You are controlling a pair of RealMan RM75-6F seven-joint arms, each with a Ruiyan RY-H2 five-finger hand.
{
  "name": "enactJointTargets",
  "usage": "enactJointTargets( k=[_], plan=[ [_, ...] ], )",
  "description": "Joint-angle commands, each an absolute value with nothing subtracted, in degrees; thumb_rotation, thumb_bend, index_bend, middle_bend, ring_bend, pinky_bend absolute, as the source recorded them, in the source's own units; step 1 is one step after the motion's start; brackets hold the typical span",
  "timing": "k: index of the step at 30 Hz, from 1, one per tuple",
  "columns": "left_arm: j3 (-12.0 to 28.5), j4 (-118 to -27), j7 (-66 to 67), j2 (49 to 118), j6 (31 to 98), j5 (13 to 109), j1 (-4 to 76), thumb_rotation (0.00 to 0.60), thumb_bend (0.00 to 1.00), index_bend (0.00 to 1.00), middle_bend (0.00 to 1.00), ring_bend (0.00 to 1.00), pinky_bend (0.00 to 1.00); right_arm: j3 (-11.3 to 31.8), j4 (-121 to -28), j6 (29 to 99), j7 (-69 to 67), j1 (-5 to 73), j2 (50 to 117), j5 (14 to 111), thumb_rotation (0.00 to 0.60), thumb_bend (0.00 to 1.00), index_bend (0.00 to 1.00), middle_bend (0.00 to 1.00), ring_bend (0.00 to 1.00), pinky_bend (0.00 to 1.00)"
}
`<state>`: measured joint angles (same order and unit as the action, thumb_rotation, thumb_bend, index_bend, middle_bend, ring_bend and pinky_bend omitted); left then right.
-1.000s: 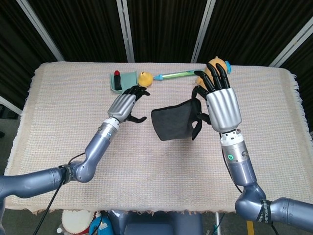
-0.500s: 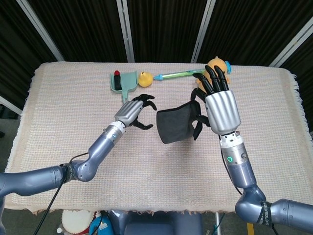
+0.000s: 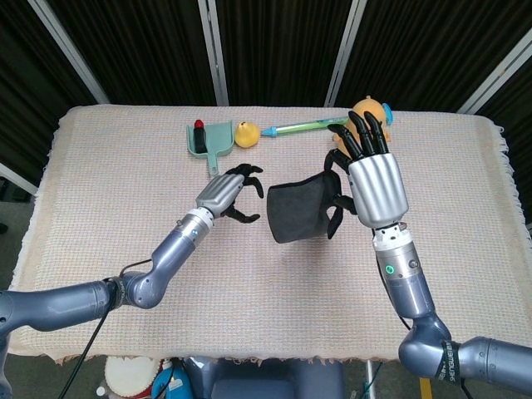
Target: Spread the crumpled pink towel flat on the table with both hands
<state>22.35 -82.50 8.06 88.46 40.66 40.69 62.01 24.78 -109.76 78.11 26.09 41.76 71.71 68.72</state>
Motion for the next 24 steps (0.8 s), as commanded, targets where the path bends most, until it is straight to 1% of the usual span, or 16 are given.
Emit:
enactJointTargets(
  k=[1, 4, 10, 14, 20, 24],
  plan=[
    [23.1, -82.1, 6.8, 89.0, 41.9, 41.4, 61.9, 0.600, 0.21, 0.36, 0.09, 0.01, 0.10, 24.9, -110.3, 78.1, 25.9, 41.7, 71.5, 68.5, 0.600, 0.58, 0.61, 0.23, 0.06, 0.04],
    [23.7, -81.7, 5.5, 89.2, 42.6, 42.0, 61.7, 0.600, 0.21, 0.32, 0.07, 0.01, 0.10, 25.1, -110.6, 78.2, 25.9, 41.7, 71.2, 68.4, 0.600, 0.58, 0.61, 0.23, 0.06, 0.04],
    [24.6, -81.2, 3.7, 89.4, 43.3, 43.1, 61.9, 0.600, 0.21, 0.30, 0.06, 0.01, 0.10, 25.1, -111.4, 78.2, 25.6, 41.6, 70.8, 68.3, 0.600, 0.58, 0.61, 0.24, 0.06, 0.04],
    [24.1, -80.5, 4.4, 89.6, 42.9, 42.8, 62.7, 0.600, 0.21, 0.29, 0.06, 0.01, 0.10, 25.0, -112.0, 78.3, 25.5, 41.5, 70.7, 68.2, 0.600, 0.58, 0.61, 0.24, 0.06, 0.04],
    [23.4, -79.4, 6.5, 90.3, 40.4, 39.7, 65.5, 0.600, 0.21, 0.28, 0.06, 0.01, 0.10, 24.7, -112.5, 78.5, 25.6, 41.4, 70.7, 68.6, 0.600, 0.58, 0.61, 0.23, 0.06, 0.04],
    [22.9, -79.9, 7.4, 90.9, 39.9, 38.4, 66.8, 0.600, 0.21, 0.29, 0.07, 0.01, 0.10, 24.7, -112.8, 78.6, 25.6, 41.3, 70.6, 68.3, 0.600, 0.58, 0.61, 0.24, 0.06, 0.04]
  ],
)
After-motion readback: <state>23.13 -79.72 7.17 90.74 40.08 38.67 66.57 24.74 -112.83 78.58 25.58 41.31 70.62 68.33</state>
